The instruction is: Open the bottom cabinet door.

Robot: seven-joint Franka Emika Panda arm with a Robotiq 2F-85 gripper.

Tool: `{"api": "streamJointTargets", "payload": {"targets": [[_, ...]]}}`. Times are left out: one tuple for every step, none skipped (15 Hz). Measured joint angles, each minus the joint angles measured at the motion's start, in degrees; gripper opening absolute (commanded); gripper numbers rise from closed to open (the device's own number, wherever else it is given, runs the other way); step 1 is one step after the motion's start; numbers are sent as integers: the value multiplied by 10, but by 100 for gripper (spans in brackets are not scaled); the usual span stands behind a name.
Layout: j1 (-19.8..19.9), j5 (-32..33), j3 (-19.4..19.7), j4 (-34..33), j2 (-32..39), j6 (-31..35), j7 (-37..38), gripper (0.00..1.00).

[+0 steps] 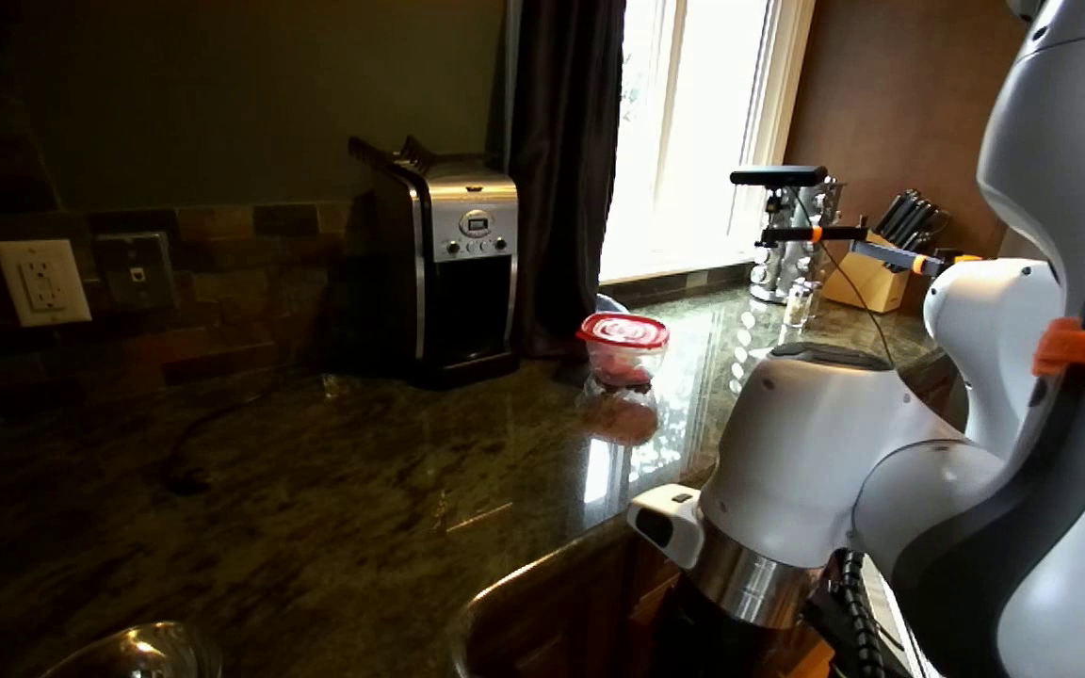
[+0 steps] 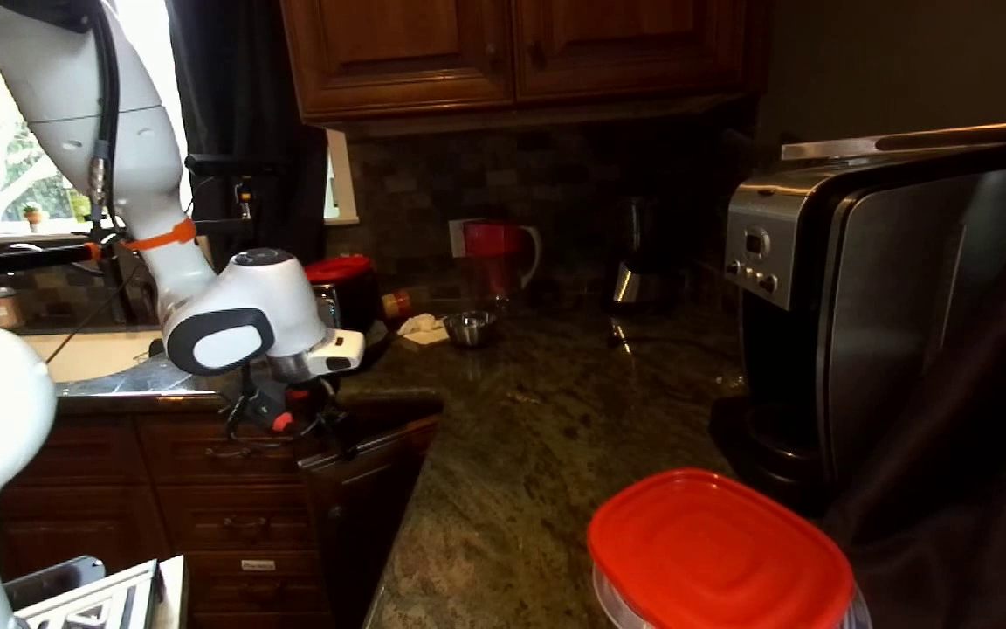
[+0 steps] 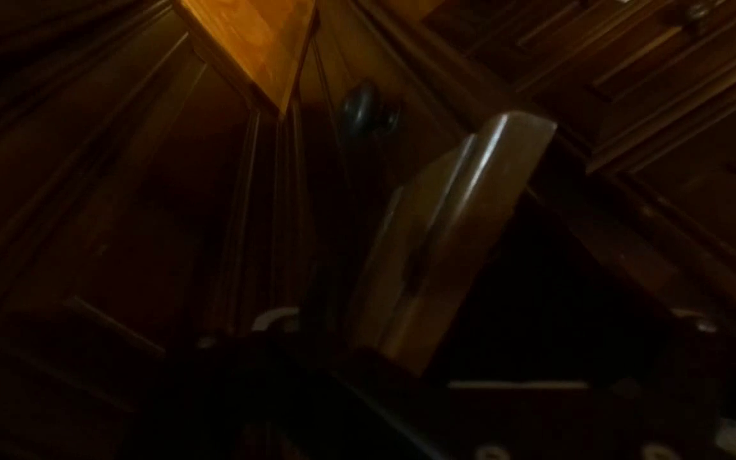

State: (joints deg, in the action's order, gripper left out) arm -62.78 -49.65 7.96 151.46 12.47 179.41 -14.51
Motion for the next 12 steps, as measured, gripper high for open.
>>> {"api": "streamJointTargets", "payload": {"targets": [[9,-4,-3,-8,4,-20,-4,100],[16,-4,-3,-14,12,-27,-4,100],[29,17,-10,-15,22,-16,20,100],[33,27,-7,-12,36,0,43,100],[22,28,12,-8,51,10,59,100],[7,28,33,-5,66,13,77,100],[-8,28,55,-1,82,13,93,100],[-24,28,77,2,99,13,109,100],[-43,28,101,5,114,21,123,100],[-66,28,125,11,118,34,132,100],[-90,26,147,15,124,43,143,100],[-116,23,169,18,134,54,156,100]]}}
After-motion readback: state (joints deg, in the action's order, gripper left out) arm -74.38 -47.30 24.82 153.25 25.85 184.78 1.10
